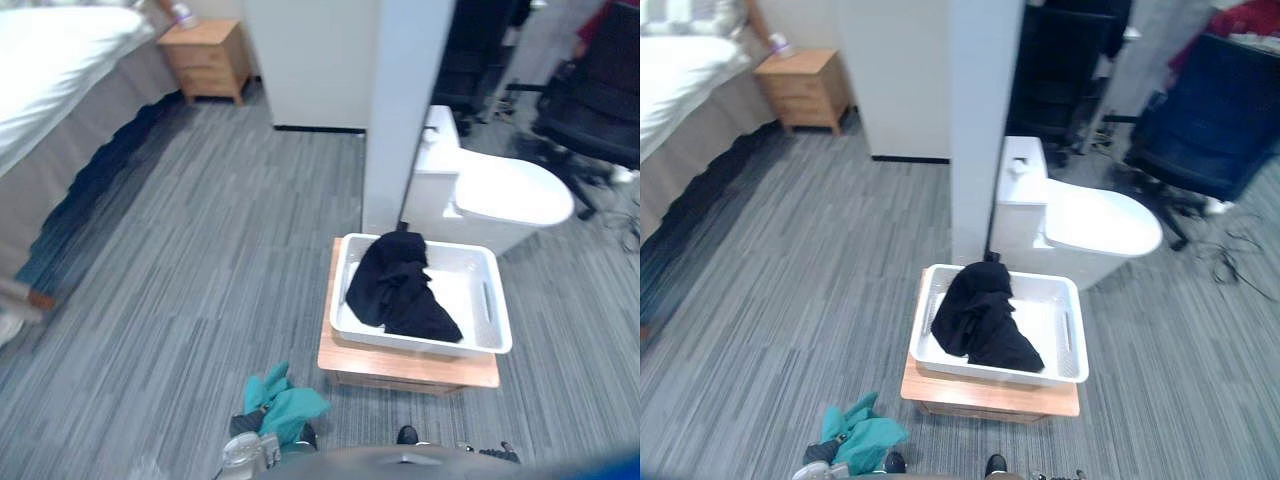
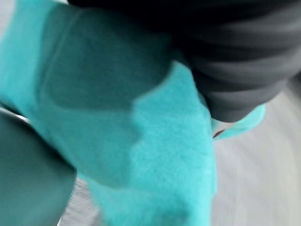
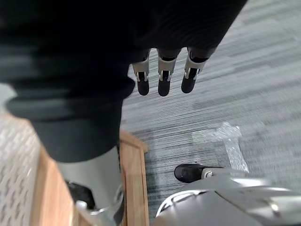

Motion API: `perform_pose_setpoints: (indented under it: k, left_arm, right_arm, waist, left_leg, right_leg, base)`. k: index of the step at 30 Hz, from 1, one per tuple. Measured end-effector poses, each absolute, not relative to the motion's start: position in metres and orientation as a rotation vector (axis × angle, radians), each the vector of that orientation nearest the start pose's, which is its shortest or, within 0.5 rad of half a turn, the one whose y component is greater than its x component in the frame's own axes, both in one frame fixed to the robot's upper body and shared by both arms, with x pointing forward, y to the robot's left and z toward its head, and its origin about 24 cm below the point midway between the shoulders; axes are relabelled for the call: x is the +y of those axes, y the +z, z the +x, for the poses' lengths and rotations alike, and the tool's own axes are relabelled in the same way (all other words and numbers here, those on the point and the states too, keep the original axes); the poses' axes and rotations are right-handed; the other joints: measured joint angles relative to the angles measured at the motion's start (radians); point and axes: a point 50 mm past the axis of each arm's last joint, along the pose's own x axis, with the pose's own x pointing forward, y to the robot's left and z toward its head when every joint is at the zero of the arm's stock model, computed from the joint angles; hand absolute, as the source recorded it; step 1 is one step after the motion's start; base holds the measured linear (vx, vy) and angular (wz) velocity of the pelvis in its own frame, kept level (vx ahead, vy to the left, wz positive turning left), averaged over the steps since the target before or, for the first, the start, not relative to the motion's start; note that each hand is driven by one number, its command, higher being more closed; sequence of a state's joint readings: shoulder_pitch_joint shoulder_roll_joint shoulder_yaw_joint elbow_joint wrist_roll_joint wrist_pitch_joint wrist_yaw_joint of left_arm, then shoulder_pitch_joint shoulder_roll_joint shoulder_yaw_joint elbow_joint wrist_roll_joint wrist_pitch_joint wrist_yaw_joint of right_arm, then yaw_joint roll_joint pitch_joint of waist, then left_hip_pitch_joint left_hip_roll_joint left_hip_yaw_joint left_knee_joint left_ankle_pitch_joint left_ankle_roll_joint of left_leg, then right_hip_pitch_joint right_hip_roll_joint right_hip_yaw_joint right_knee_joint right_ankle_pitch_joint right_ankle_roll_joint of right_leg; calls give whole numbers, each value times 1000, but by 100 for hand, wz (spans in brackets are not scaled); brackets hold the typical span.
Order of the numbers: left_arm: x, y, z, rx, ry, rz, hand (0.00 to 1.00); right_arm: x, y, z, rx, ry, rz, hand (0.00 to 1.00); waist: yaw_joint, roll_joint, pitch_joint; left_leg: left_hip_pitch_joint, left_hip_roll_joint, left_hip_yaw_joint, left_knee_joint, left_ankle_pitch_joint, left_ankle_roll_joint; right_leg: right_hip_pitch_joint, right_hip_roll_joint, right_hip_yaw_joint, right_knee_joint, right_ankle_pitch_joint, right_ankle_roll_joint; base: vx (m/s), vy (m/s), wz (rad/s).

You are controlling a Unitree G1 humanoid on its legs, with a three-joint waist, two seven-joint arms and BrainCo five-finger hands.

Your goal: Tidy the bed and pick cloth on bed and put in laundry

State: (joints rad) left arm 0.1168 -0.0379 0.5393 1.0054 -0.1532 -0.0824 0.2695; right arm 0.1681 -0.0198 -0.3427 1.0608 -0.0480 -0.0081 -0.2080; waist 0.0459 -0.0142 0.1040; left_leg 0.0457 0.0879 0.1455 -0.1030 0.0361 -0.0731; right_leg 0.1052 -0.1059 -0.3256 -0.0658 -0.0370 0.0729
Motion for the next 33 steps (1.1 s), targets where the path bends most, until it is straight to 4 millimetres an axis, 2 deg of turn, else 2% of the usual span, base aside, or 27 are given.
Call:
perform_pose_setpoints:
  k: [2,3,4,6,7,9,10,11,12,13,14,15,16,17,18,19,21,22,26,28,31,33]
  left_arm:
    - [234,-159,43,1025,1066,-368,100]
    - [247,-157,25,999,1237,-434,100]
    - [254,-155,17,976,1325,-466,100]
    - [284,-142,1,842,1554,-528,100]
    - [292,-137,1,797,1591,-536,100]
    - [336,-108,17,565,1684,-522,100]
    - [349,-99,24,501,1688,-512,100]
    - [376,-76,43,364,1691,-495,100]
    - [398,-53,62,230,1700,-513,100]
    - [432,-11,87,18,1716,-565,100]
    - [458,22,99,-109,1710,-554,100]
    - [487,71,112,-253,1673,-536,100]
    - [495,99,120,-346,1639,-526,100]
    - [500,150,138,-492,1540,-446,100]
    - [492,192,158,-585,1432,-296,100]
    - [482,215,172,-639,1348,-211,100]
    - [459,241,191,-727,1241,-72,100]
    - [447,247,199,-759,1205,-21,100]
    - [411,246,233,-759,1079,77,100]
    - [393,239,246,-747,1015,118,100]
    - [364,223,267,-716,911,86,100]
    - [334,213,289,-665,784,122,100]
  right_arm:
    - [-208,-169,36,1237,-545,13,0]
    - [-206,-170,30,1243,-562,35,0]
    - [-205,-170,29,1244,-568,43,0]
    - [-204,-170,27,1230,-596,73,0]
    - [-205,-169,27,1226,-601,74,0]
    - [-208,-167,33,1187,-615,78,0]
    - [-208,-166,35,1176,-613,77,0]
    - [-209,-165,39,1156,-605,67,0]
    - [-209,-164,41,1144,-594,56,0]
    - [-209,-162,46,1121,-566,37,0]
    - [-209,-160,51,1100,-540,25,0]
    - [-210,-159,52,1091,-527,26,0]
    - [-210,-159,51,1091,-528,26,0]
    - [-211,-158,47,1094,-524,20,0]
    - [-213,-159,40,1114,-518,-6,0]
    - [-214,-159,34,1131,-519,-18,0]
    - [-216,-160,27,1153,-518,-26,0]
    - [-217,-160,26,1156,-502,-36,0]
    - [-221,-160,25,1167,-487,-45,0]
    - [-221,-161,29,1169,-467,-64,0]
    - [-222,-160,35,1157,-438,-105,0]
    - [-225,-160,37,1162,-436,-128,0]
  waist:
    - [30,-10,0]
    - [49,-15,-3]
    - [56,-20,-4]
    - [62,-27,-3]
    - [67,-26,-3]
    - [80,-26,-2]
    - [81,-26,-2]
    - [81,-25,-2]
    - [82,-23,-5]
    - [86,-29,-8]
    - [76,-30,-12]
    - [73,-34,-25]
    - [73,-38,-31]
    - [73,-42,-36]
    - [71,-39,-36]
    - [69,-33,-38]
    - [62,-10,-37]
    - [53,-3,-37]
    - [47,27,-20]
    - [16,30,-17]
    - [-26,41,-10]
    - [-59,52,0]
  left_leg:
    - [3,-7,-20,0,0,0]
    - [3,-12,-27,0,0,0]
    - [4,-15,-33,0,0,0]
    - [5,-18,-45,0,0,0]
    - [5,-17,-44,0,-1,0]
    - [5,-11,-44,-1,-3,-3]
    - [5,-8,-42,-1,-4,-4]
    - [5,-2,-38,-1,-4,-4]
    - [5,3,-32,0,-14,-19]
    - [6,12,-19,0,-13,-22]
    - [6,17,-12,-1,-12,-24]
    - [9,26,12,-1,-12,-26]
    - [12,29,24,0,-14,-28]
    - [11,30,30,0,-9,-20]
    - [7,23,24,5,-4,-17]
    - [8,17,23,5,-3,-15]
    - [8,2,22,6,-1,-13]
    - [10,-5,29,6,-1,-13]
    - [34,-6,68,6,-1,-12]
    - [52,0,95,6,-1,-12]
    - [60,3,125,6,-1,-12]
    - [68,1,145,6,-1,-12]
  right_leg:
    - [18,-5,-27,5,-12,-1]
    - [30,-8,-47,6,-19,1]
    - [36,-11,-52,9,-27,1]
    - [49,-16,-60,23,-41,-2]
    - [48,-17,-58,27,-43,-4]
    - [46,-16,-51,38,-56,-5]
    - [44,-14,-46,41,-59,-6]
    - [42,-9,-41,45,-60,-7]
    - [31,-4,-30,45,-65,-9]
    - [22,5,-7,48,-69,-12]
    - [18,11,6,49,-71,-15]
    - [15,17,29,56,-72,-18]
    - [6,19,46,63,-72,-19]
    - [-5,19,58,69,-71,-20]
    - [-9,17,60,68,-68,-18]
    - [-11,13,59,68,-66,-16]
    - [-10,-2,57,67,-63,-10]
    - [-10,-8,62,67,-60,-7]
    - [-13,-10,101,66,-51,-7]
    - [-13,-5,126,66,-46,-12]
    - [-22,-2,162,65,-29,-13]
    - [-27,-4,181,63,-15,-12]
  base:
    - [140,-1,63]
    - [128,9,42]
    - [140,10,52]
    - [84,35,42]
    - [28,51,21]
    - [-3,11,4]
    - [-48,-26,-5]
    - [-77,-32,-9]
    - [-96,-55,-23]
    - [-89,-63,-29]
    - [-55,-65,-48]
    - [-32,-42,-48]
    - [-4,-24,-55]
    - [11,5,-33]
    - [34,27,-14]
    - [39,45,4]
    - [40,77,5]
    - [22,86,-7]
    - [-2,24,-29]
    - [-22,-17,-38]
    - [-46,4,-40]
    - [-68,29,-34]
